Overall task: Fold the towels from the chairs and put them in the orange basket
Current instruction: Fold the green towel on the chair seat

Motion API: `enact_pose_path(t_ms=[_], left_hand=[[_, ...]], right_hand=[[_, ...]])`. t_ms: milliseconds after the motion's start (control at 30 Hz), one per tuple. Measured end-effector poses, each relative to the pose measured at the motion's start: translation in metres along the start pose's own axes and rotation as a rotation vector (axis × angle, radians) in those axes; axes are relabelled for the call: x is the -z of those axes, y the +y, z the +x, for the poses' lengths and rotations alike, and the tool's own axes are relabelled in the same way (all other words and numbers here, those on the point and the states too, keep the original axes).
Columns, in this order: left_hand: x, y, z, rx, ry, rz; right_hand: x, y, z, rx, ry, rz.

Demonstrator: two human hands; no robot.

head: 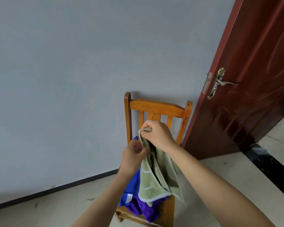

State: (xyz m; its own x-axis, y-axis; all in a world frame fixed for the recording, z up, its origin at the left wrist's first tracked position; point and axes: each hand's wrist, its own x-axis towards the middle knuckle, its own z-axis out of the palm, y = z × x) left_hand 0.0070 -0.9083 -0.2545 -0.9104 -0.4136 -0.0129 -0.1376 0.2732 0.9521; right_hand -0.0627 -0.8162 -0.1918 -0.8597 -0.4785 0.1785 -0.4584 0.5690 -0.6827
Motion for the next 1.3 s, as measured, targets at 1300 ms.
enact_pose_path(t_ms=[1300], left_hand=[[0.097,-0.021,0.096,0.03,-0.726,-0.064]], right_hand=[[0.071,0.061,-0.016,-0.415,-0.617,-0.051]])
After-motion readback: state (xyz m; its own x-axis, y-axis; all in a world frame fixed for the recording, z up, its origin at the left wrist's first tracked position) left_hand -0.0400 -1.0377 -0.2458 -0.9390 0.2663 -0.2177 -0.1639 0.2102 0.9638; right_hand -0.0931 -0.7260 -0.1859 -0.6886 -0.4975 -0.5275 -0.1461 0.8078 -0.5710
